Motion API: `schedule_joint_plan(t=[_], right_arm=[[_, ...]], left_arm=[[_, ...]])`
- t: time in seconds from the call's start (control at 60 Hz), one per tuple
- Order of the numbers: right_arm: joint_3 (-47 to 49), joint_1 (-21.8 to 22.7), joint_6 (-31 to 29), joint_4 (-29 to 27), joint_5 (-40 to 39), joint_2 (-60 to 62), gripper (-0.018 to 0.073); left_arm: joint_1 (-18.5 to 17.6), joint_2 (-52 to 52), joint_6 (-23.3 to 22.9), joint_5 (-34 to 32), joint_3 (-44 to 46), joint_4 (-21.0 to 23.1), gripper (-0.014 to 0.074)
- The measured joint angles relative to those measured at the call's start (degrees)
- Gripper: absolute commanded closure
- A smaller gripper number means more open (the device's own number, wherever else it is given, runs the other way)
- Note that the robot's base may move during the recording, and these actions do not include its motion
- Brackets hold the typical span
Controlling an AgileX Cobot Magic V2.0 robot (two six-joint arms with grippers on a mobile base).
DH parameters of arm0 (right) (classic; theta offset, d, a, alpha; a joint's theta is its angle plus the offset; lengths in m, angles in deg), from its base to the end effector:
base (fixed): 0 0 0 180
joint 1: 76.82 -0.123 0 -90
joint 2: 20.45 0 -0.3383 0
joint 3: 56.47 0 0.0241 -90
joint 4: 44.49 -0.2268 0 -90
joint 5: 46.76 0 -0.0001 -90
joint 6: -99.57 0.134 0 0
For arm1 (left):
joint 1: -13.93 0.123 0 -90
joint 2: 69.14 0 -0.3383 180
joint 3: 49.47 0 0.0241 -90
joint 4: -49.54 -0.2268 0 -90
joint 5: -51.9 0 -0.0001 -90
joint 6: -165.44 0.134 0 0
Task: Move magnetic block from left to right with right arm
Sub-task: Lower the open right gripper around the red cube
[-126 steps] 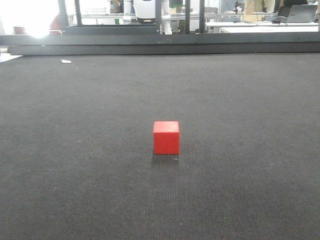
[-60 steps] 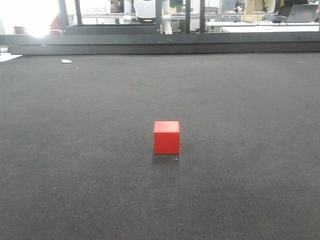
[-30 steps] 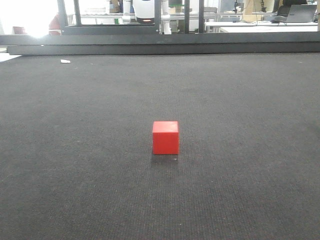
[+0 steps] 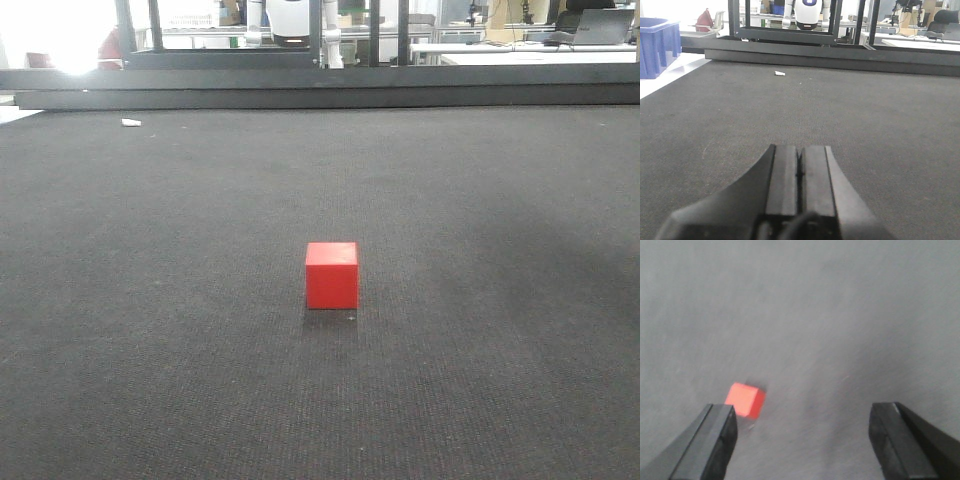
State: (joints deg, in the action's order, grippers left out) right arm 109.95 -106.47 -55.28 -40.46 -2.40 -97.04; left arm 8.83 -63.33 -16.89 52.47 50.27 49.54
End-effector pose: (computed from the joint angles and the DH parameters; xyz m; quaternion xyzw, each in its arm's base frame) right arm 0.2152 0.1149 0.3817 -0.0499 0.9205 0.1490 0.3578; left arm 0.0217 -0.0019 0.2046 0.0166 0.6859 -0.0471 0.7260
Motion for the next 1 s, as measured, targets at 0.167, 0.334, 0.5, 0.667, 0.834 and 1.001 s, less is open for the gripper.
schedule_joint_plan(t=[0.167,0.334,0.5,0.667,0.834,1.001], right_arm=[[6.5,-7.3,9.3,4.7,4.0,-10.7,-0.0074],[12.1,-12.3,15.6,7.5,5.6,-19.6,-0.0074],[18.0,-15.4,18.3,9.8,9.1,-27.3,-0.0074],[21.2,-16.5,20.0,11.4,12.5,-32.4,-0.0074],[21.4,-16.5,22.7,11.8,13.5,-35.2,-0.0074],[21.6,-16.5,24.0,11.8,13.5,-37.5,-0.0074]], left_arm=[[0.0,0.0,0.0,0.0,0.0,0.0,0.0712],[0.0,0.0,0.0,0.0,0.0,0.0,0.0713],[0.0,0.0,0.0,0.0,0.0,0.0,0.0713],[0.0,0.0,0.0,0.0,0.0,0.0,0.0713],[0.0,0.0,0.0,0.0,0.0,0.0,0.0713],[0.0,0.0,0.0,0.0,0.0,0.0,0.0713]])
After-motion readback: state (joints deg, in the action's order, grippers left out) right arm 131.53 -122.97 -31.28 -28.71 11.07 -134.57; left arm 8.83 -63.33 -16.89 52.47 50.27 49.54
